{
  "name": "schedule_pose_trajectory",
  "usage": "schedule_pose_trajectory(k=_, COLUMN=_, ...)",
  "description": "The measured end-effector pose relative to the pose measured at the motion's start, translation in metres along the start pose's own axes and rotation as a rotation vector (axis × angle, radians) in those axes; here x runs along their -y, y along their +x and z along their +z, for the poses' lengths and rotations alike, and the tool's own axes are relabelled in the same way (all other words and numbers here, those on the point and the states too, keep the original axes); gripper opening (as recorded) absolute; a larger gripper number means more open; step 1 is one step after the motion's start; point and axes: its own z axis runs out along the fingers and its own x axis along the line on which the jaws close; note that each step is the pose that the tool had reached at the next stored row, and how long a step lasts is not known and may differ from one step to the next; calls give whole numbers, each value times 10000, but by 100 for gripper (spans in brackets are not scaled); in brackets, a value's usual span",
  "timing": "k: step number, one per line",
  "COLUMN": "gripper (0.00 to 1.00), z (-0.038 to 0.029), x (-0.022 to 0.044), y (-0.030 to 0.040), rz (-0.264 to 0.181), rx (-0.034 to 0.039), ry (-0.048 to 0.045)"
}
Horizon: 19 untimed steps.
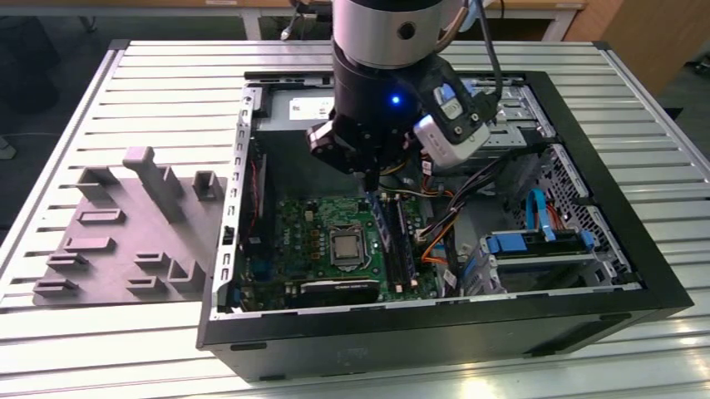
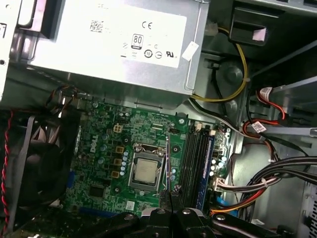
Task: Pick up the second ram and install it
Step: 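Insert the second ram into the second slot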
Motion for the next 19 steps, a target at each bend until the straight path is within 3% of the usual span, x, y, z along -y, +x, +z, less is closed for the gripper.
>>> schedule_pose_trajectory(k=19, gripper=12, z=4, x=0, y=0, rz=1561, rx=60, ry=37)
